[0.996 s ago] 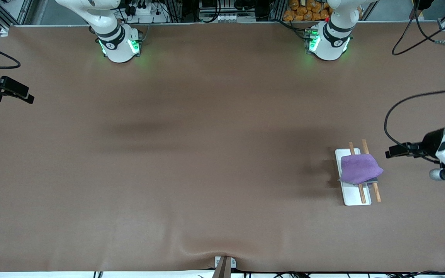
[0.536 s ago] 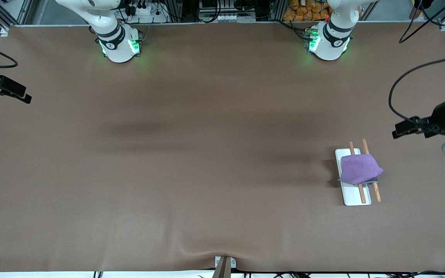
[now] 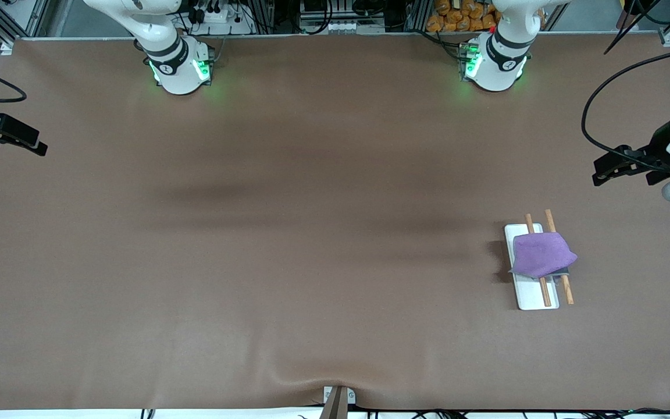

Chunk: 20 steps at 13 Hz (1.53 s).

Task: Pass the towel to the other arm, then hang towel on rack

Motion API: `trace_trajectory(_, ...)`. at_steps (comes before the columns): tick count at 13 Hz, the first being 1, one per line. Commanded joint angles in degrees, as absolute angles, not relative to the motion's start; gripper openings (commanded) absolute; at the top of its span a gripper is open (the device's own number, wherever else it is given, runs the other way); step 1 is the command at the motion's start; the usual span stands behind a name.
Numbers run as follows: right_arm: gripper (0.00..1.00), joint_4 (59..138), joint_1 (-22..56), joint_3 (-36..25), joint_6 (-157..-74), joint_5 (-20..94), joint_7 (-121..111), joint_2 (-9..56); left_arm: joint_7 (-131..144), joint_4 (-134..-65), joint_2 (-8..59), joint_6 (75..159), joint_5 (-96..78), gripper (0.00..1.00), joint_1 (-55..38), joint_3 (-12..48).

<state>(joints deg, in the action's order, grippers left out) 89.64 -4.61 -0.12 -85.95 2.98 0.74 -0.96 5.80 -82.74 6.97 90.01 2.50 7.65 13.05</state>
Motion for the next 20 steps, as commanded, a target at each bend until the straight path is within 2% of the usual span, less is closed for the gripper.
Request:
trace_trajectory(1, 1.00, 88.7, -5.7, 0.5, -85.1, 3.0, 0.2, -0.7, 6.9, -84.1, 4.7, 89.0, 3.6, 1.00, 2.9, 8.6)
trace_trajectory(10, 1.00, 88.6, -5.7, 0.5, -84.8, 3.0, 0.3, -0.7, 5.9, -87.6, 0.8, 86.9, 3.3, 1.00, 1.6, 7.2)
trace_trajectory(20, 1.00, 88.7, -5.7, 0.5, -84.8, 3.0, 0.2, -0.7, 6.8, -85.0, 0.7, 82.6, 3.3, 1.00, 1.2, 7.8)
